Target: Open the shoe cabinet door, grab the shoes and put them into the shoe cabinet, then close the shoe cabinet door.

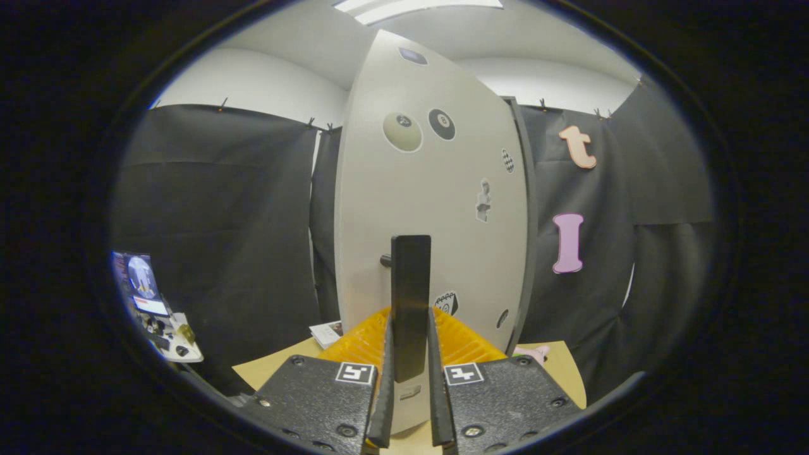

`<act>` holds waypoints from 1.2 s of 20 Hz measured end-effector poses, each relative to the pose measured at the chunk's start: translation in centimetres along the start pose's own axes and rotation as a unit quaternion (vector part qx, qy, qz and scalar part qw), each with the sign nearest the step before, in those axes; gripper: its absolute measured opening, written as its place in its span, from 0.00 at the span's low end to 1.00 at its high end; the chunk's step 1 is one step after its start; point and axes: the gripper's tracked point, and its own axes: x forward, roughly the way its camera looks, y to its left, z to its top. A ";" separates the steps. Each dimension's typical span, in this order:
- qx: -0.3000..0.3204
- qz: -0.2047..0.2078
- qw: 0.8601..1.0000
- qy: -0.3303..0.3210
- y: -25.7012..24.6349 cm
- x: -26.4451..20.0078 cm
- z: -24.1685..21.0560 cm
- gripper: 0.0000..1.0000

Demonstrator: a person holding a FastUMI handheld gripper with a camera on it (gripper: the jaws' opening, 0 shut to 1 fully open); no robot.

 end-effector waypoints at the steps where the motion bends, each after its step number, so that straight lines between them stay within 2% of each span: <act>1: 0.000 -0.004 1.000 0.000 -0.1 -0.1 0.0 0.27; 6: 0.020 -0.026 0.999 0.007 -1.1 -0.9 -0.4 0.27; 10: 0.033 -0.062 0.997 0.009 -2.3 -1.5 -0.5 0.21; 15: 0.040 -0.148 0.988 0.012 -5.2 -2.7 -0.6 0.07; 17: 0.035 -0.182 0.983 0.012 -7.1 -3.7 -0.6 0.06; 18: 0.035 -0.182 0.983 0.015 -7.2 -3.9 -0.6 0.06; 21: 0.060 -0.148 0.987 0.023 -5.7 -3.6 -0.9 0.05; 24: 0.070 -0.167 0.983 0.032 -5.9 -4.4 -1.3 0.06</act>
